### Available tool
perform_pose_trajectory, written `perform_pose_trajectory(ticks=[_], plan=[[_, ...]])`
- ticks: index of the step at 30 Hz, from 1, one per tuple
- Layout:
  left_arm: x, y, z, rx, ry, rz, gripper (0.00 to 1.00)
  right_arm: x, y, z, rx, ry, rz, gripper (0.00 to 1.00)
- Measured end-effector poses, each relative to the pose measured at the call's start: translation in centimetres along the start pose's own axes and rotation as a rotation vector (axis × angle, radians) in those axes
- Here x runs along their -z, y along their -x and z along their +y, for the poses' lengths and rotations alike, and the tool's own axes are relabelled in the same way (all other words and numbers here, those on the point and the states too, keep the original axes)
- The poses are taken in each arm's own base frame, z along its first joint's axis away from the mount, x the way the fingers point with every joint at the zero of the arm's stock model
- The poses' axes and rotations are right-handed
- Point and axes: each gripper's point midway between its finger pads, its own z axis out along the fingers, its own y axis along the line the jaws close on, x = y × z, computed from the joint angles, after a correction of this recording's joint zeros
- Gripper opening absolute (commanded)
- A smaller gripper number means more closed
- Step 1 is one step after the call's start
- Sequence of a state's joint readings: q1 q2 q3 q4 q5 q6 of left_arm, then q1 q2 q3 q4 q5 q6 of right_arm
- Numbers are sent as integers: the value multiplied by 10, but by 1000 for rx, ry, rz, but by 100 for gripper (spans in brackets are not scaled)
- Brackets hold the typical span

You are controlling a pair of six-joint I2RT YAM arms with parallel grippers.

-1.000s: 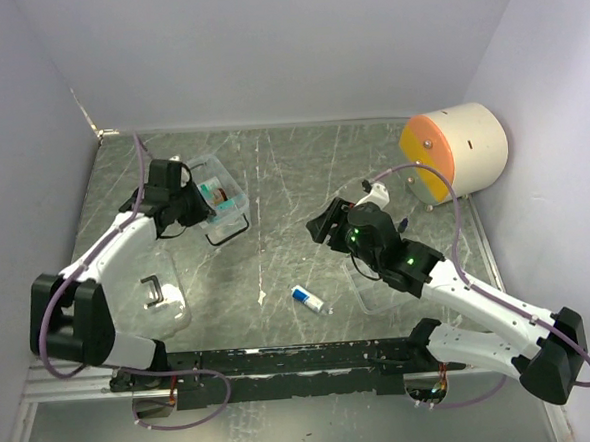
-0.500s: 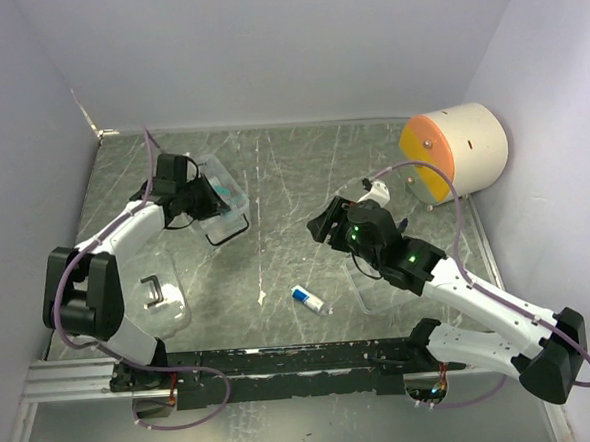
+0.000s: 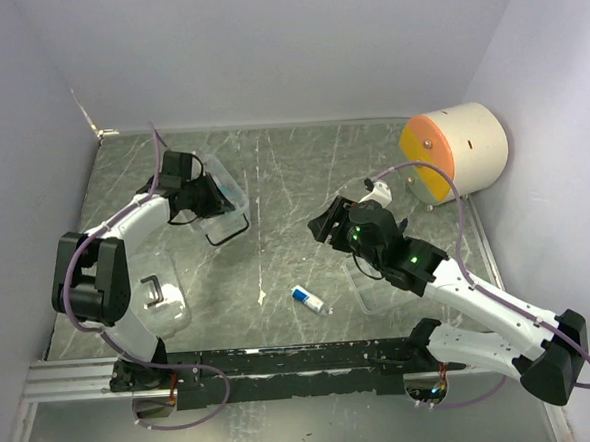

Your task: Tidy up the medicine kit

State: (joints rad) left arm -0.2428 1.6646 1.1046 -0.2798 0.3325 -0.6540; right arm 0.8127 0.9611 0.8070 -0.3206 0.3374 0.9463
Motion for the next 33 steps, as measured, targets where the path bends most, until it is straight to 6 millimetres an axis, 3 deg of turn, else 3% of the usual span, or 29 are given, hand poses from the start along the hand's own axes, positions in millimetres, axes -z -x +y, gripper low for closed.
perform_pose_trajectory(ticks=[3,6,10,14,22,29,33], plan=[[-4,-2,4,2,10,9,34,0,0,0,0,0,0,60],[-9,-4,9,3,27,18,49,0,0,0,-2,-1,1,60],[-9,-6,15,-7,52,21,56,0,0,0,-5,-1,1,60],[-8,-6,27,-23,108,17,57,-1,-1,0,-8,-2,2,60],[-3,0,44,-54,211,-4,41,-4,-5,-1,-10,-9,19,60],[2,1,51,-67,257,-14,45,-4,-5,-2,-9,-13,16,60],[22,10,39,-94,241,-56,50,-4,-5,-8,28,-35,12,62]])
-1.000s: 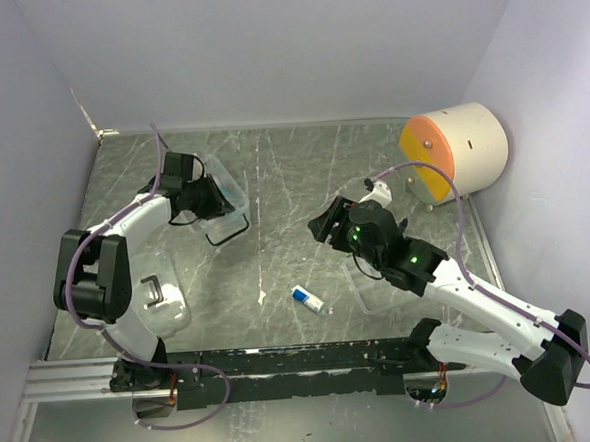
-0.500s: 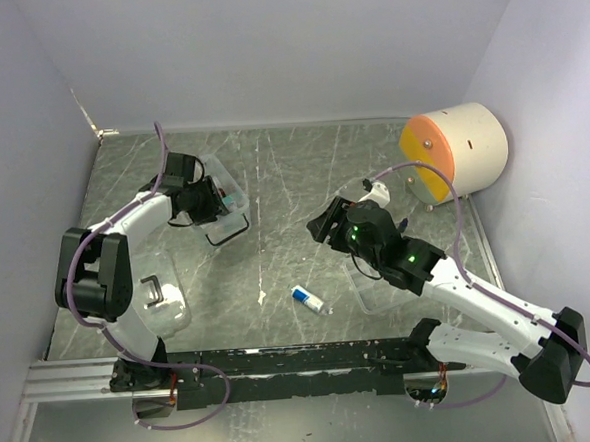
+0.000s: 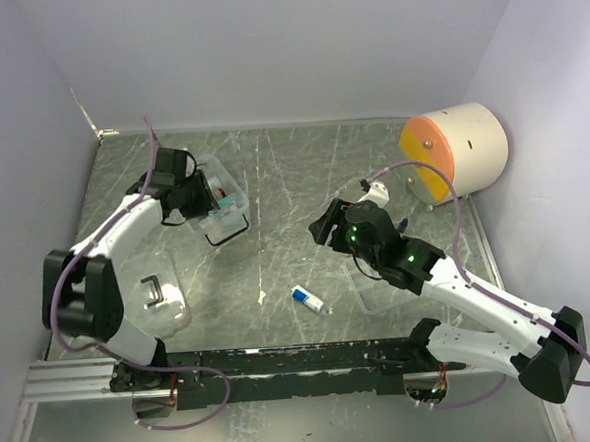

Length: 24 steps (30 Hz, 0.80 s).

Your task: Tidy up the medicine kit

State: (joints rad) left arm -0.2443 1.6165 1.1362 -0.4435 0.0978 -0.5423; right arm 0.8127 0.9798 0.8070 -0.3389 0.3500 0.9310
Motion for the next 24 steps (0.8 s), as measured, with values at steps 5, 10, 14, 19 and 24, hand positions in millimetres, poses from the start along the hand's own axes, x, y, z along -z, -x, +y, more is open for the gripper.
perform_pose_trajectory(ticks=[5,10,14,19,24], plan=[[62,30,-28,-69,-94,-149,55,1,-8,-1,102,21,43,62],[137,45,-61,-170,-215,-303,60,-4,-32,-7,181,36,141,62],[186,40,-67,-215,-276,-401,74,-11,-58,-27,241,-12,233,63],[233,17,-55,-234,-330,-522,96,-16,-76,-57,297,-114,292,63],[233,-24,-33,-223,-363,-549,96,-20,-79,-81,338,-220,300,62]])
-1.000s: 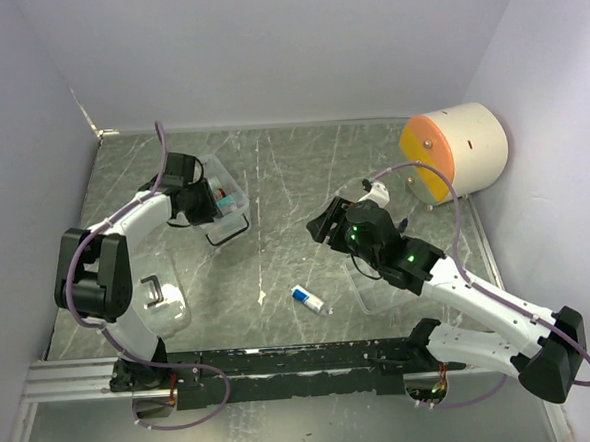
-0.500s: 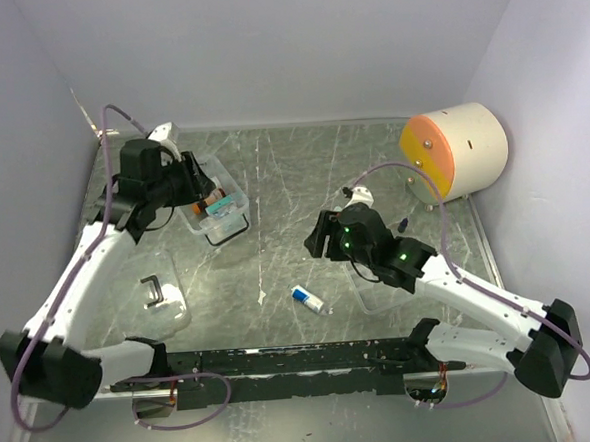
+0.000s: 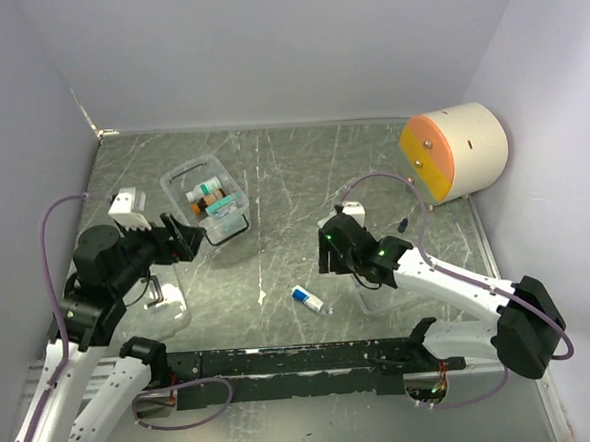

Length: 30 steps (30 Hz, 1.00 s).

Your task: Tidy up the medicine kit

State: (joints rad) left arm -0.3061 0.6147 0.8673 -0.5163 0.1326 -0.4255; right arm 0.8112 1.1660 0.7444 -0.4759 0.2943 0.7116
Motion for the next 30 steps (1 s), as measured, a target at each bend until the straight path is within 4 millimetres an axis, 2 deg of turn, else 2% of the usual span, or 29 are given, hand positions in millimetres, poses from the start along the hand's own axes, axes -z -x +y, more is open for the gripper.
perform_pose_trajectory(ticks=[4,7,10,16,21,30], plan=[[6,-28,9,22,1,12,95,-6,-8,-9,31,-46,29,61],[9,-37,12,29,0,9,95,-8,-13,-11,59,-49,53,61],[11,-35,11,27,-4,-5,95,-8,-19,-7,102,-13,91,61],[9,-36,12,28,-1,5,93,0,-39,21,194,176,186,63],[2,-42,15,33,8,41,93,8,-56,34,253,265,245,63],[1,-43,16,35,18,45,99,12,-90,38,358,297,324,61]])
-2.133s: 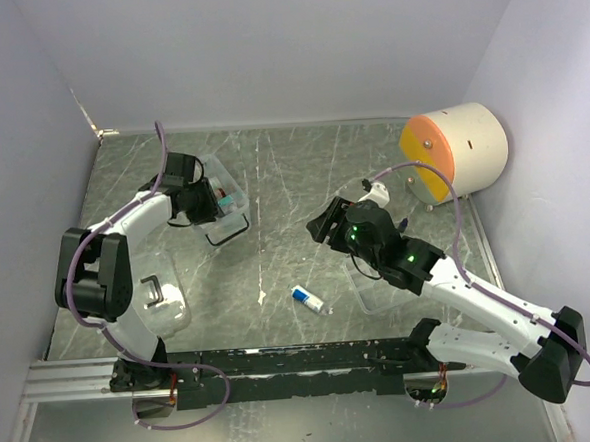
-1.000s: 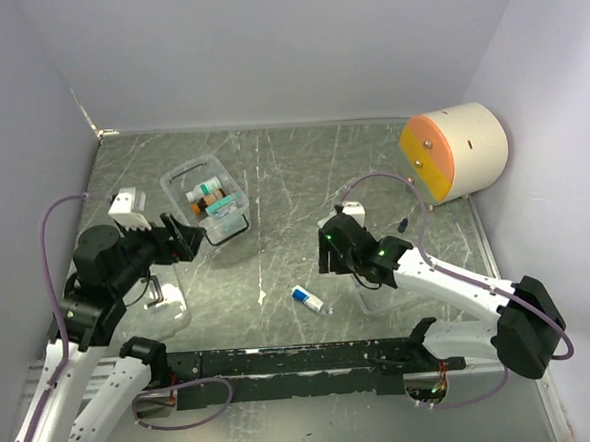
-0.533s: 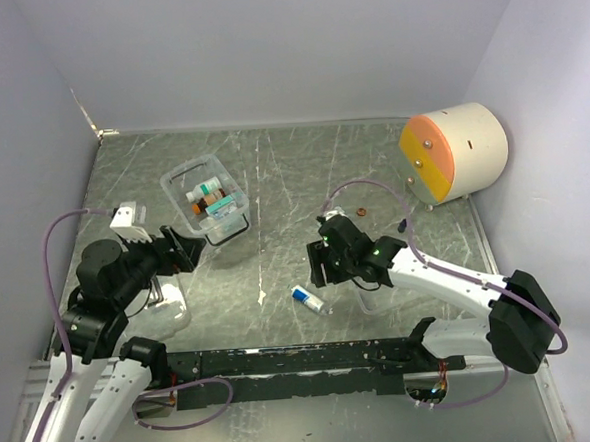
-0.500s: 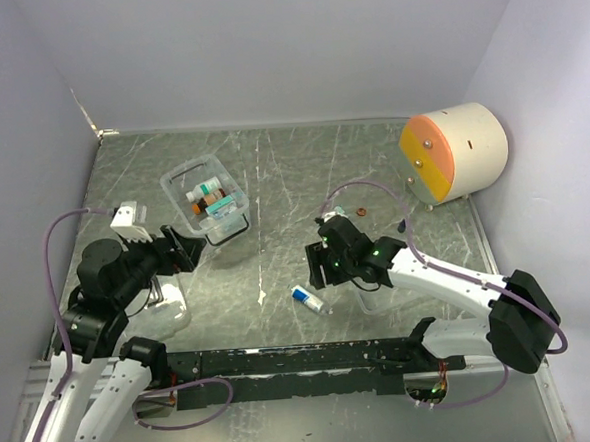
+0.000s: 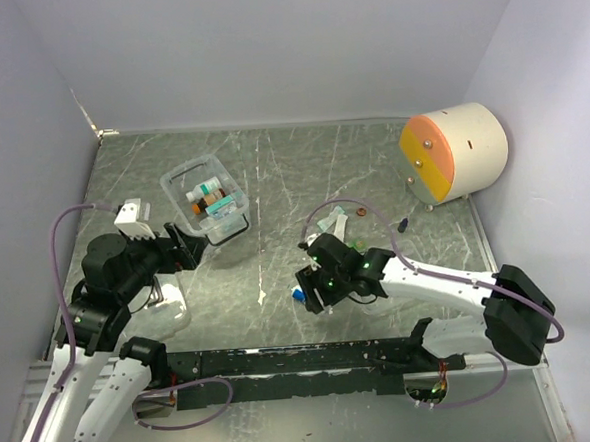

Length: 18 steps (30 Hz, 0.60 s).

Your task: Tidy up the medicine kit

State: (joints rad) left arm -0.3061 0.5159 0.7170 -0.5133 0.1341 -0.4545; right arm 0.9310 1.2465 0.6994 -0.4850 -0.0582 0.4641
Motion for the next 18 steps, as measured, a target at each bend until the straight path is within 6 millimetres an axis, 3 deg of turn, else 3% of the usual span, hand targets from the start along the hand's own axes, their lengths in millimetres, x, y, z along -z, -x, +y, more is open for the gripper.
perform_pose_trajectory(ticks=[7,11,18], plan=[[2,4,-2,14,-6,-21,99,-15,-17,-5,48,-44,73,49],[1,4,-2,15,-6,-18,100,-25,-26,-13,69,-90,114,47],[-2,2,-6,12,-29,-5,100,-34,-19,-13,85,-110,95,41]])
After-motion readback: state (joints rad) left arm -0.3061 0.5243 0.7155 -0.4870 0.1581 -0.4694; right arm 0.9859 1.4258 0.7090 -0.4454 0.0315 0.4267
